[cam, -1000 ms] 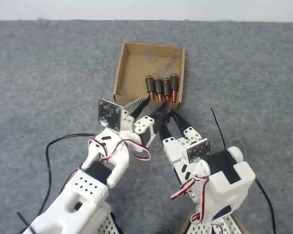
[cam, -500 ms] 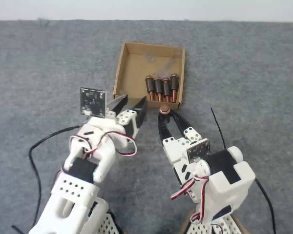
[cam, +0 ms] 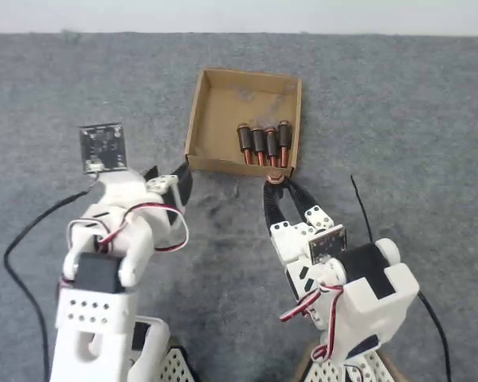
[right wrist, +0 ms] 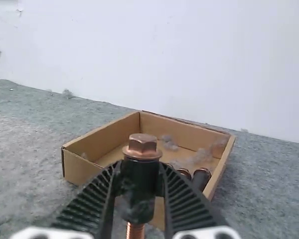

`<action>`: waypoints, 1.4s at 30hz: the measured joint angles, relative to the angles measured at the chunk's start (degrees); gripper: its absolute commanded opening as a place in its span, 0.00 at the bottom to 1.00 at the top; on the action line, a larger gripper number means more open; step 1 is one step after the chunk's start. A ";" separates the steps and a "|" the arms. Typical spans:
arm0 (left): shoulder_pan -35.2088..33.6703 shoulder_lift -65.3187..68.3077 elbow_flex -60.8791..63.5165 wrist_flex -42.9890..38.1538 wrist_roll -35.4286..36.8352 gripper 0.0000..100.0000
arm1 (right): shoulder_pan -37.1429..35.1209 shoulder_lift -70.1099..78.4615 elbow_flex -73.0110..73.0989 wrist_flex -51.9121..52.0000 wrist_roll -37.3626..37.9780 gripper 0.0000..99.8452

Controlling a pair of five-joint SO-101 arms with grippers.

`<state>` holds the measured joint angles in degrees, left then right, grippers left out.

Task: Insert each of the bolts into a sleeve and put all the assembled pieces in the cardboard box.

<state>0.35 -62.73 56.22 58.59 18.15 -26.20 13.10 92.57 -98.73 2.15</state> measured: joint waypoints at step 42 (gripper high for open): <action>-14.33 -40.53 19.87 5.98 -8.18 0.18 | -0.09 0.00 0.00 0.00 0.00 0.01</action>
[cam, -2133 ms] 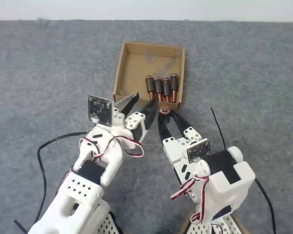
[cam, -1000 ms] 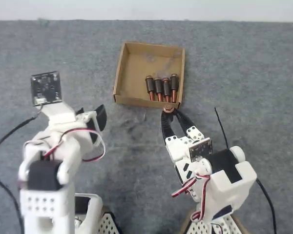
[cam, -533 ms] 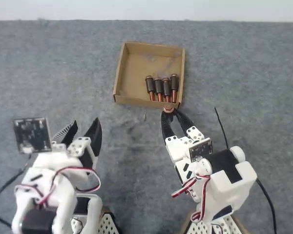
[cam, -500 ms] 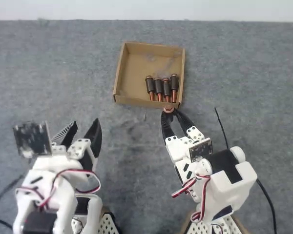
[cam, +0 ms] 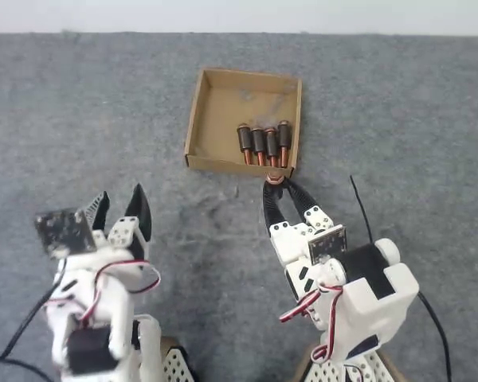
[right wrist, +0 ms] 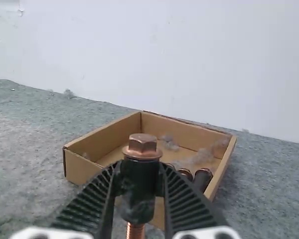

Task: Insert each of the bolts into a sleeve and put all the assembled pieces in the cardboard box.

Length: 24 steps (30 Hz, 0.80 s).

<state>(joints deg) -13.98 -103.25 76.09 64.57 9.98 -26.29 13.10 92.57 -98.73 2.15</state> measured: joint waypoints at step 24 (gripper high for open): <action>1.23 0.09 21.10 -7.74 -0.18 0.01 | 4.57 0.00 -5.45 0.00 0.00 0.01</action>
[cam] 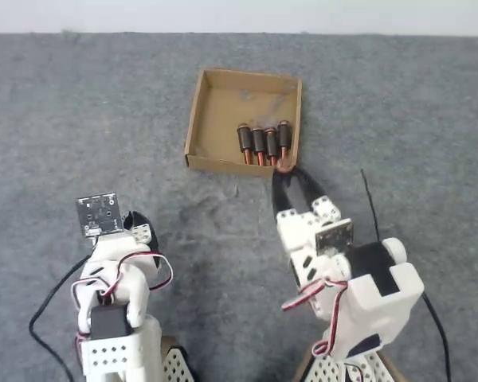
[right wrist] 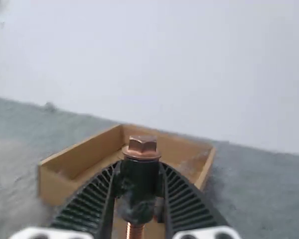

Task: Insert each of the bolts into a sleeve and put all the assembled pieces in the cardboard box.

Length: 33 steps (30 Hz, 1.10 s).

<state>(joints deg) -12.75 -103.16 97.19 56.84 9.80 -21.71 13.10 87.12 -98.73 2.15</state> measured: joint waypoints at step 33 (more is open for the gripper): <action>0.26 0.00 0.00 3.25 -0.09 0.01 | -7.56 1.41 -63.47 92.75 0.70 0.01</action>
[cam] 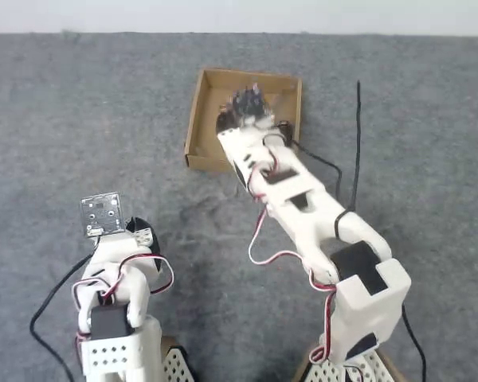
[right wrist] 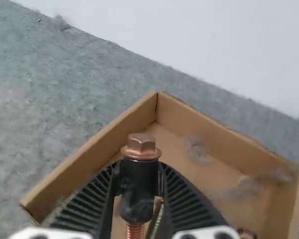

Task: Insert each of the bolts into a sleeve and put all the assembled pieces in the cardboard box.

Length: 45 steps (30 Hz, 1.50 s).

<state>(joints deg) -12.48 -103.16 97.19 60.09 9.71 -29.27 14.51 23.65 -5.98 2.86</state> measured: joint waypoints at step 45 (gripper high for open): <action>0.00 0.00 0.00 0.35 0.00 0.01 | 1.23 19.08 -50.55 67.25 -4.31 0.01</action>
<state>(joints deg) -12.48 -103.16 97.19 60.44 9.71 -28.04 33.58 -26.90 61.27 -1.45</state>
